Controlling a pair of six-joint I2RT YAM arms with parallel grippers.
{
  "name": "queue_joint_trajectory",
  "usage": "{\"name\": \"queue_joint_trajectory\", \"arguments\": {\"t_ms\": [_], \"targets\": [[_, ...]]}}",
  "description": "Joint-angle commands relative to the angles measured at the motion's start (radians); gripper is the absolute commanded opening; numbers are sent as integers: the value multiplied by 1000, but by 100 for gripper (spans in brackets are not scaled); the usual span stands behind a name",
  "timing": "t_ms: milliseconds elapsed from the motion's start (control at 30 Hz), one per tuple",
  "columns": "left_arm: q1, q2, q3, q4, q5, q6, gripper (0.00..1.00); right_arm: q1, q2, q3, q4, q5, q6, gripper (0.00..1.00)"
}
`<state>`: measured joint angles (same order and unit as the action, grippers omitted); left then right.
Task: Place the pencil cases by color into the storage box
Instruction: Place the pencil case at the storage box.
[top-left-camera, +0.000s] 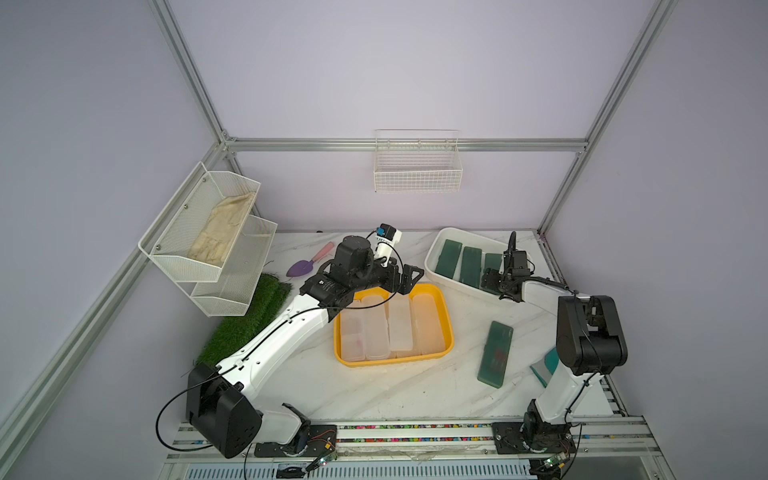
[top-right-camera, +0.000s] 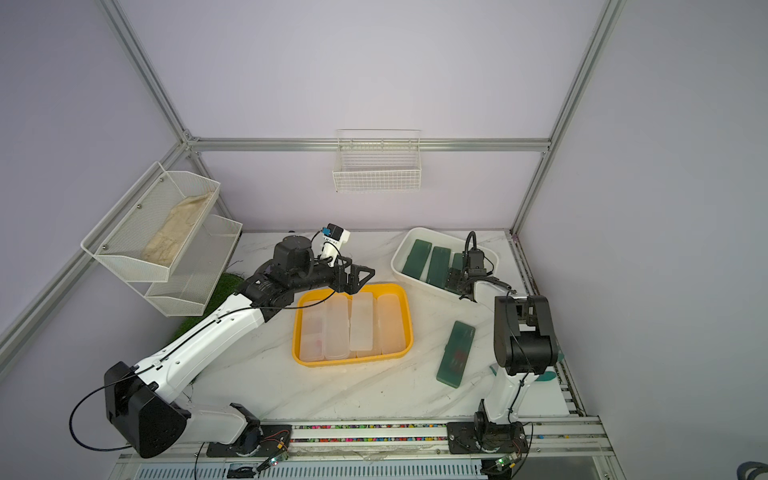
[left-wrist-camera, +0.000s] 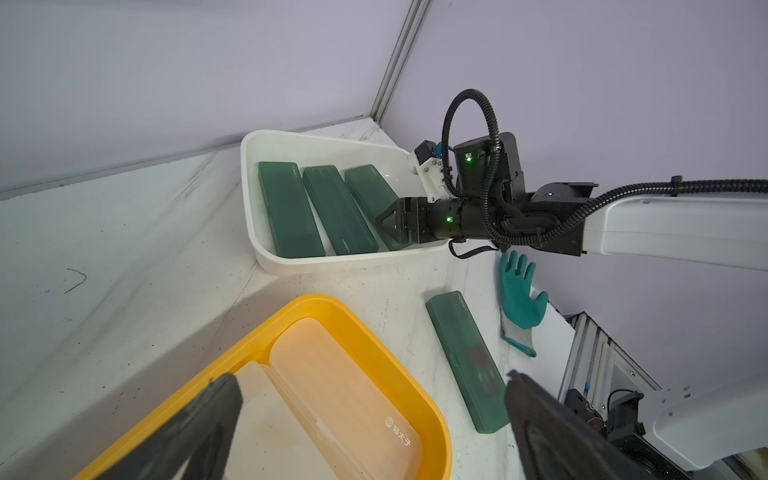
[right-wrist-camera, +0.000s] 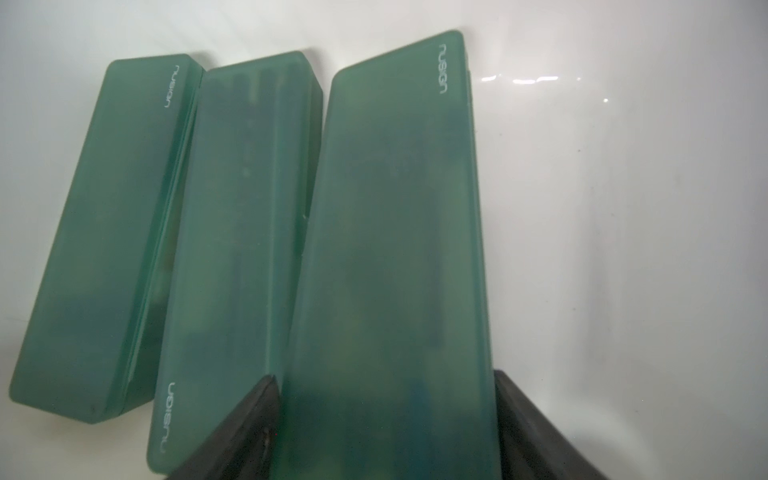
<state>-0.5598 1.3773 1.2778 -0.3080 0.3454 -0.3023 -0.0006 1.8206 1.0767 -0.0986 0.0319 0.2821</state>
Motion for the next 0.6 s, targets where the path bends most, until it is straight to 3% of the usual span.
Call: {"name": "queue_joint_trajectory", "arguments": {"t_ms": [0, 567], "targets": [[-5, -28, -21, 41, 14, 12, 100, -8, 21, 35, 52, -9, -34, 59], [-6, -24, -33, 53, 25, 0, 100, -9, 93, 53, 74, -152, -11, 63]]}}
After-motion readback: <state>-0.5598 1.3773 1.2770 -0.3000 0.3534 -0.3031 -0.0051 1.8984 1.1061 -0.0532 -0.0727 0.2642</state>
